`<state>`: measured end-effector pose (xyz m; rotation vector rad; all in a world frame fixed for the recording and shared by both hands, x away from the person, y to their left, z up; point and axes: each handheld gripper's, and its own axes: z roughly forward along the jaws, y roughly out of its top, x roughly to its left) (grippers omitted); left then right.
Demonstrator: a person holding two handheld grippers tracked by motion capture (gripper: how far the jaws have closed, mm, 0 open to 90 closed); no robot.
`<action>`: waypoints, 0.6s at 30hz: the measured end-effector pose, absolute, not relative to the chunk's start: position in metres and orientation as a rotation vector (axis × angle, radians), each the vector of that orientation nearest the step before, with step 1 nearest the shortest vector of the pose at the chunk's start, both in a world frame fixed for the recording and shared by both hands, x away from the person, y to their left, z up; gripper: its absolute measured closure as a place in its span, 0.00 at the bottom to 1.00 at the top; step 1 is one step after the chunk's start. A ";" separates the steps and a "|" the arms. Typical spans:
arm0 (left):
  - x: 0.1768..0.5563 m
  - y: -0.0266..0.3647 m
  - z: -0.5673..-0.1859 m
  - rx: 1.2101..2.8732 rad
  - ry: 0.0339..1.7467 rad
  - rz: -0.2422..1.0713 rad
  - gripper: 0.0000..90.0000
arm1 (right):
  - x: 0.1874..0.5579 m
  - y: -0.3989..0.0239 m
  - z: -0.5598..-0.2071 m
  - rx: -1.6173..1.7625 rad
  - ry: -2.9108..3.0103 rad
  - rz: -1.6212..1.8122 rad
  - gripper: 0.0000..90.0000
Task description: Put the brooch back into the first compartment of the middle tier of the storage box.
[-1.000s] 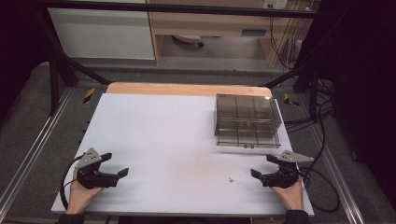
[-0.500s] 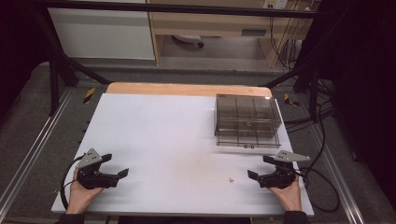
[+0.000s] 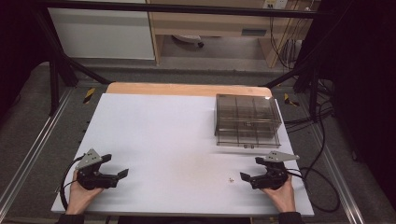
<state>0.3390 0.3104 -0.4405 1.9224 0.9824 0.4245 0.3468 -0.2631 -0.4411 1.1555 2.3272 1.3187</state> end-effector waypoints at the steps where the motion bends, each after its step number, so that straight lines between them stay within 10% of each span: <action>1: 0.339 0.310 -0.441 1.922 0.982 0.424 0.05 | 0.346 -0.261 -0.441 1.155 2.330 1.319 0.05; 18: 0.339 0.310 -0.440 1.929 0.987 0.442 0.05 | 0.340 -0.231 -0.439 1.094 2.405 1.259 0.11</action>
